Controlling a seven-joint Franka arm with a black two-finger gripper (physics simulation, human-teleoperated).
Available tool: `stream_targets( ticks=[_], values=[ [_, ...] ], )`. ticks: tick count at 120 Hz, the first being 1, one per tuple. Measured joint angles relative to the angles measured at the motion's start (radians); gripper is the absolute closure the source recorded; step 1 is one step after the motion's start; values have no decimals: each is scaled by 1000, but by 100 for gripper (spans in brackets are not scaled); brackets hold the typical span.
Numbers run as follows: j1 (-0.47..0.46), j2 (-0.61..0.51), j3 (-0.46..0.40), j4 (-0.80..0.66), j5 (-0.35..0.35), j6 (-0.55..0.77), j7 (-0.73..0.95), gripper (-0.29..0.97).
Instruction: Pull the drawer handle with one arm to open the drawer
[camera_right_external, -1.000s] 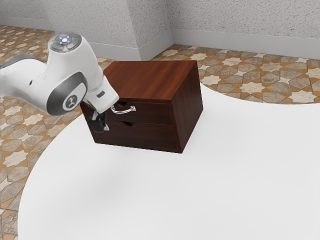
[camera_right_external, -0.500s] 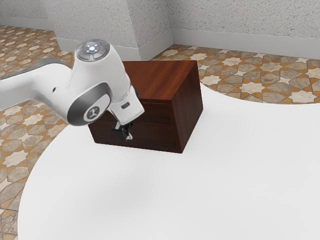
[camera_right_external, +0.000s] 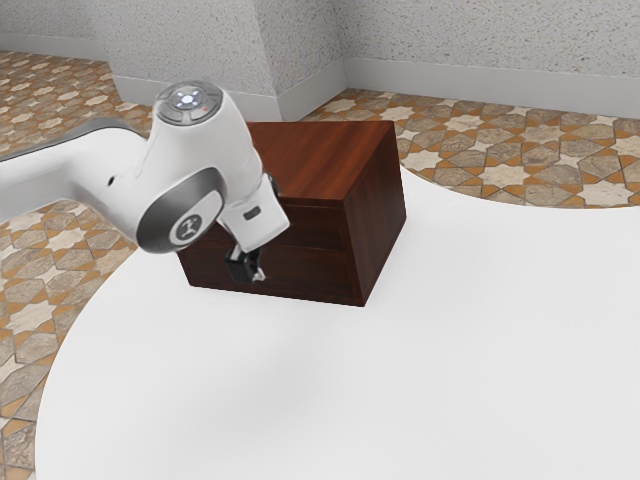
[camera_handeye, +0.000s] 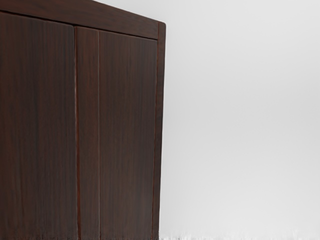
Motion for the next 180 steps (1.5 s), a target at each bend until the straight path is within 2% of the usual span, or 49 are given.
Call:
stream_targets(
  ticks=[42,66,70,76,83,104,120,144,180],
  values=[
    [60,18,0,16,0,2,3,0],
    [135,91,-6,66,-2,3,4,1],
    [143,102,-9,74,-1,3,4,-5],
    [143,107,-10,77,-2,3,0,-7],
    [137,95,-10,69,-3,2,-1,4],
    [116,61,-10,10,-1,3,-2,-1],
    [108,-4,-6,-49,-1,4,-3,4],
    [103,-61,-5,-107,1,4,-4,1],
    [86,-151,-4,-190,0,2,-4,6]
  ],
)
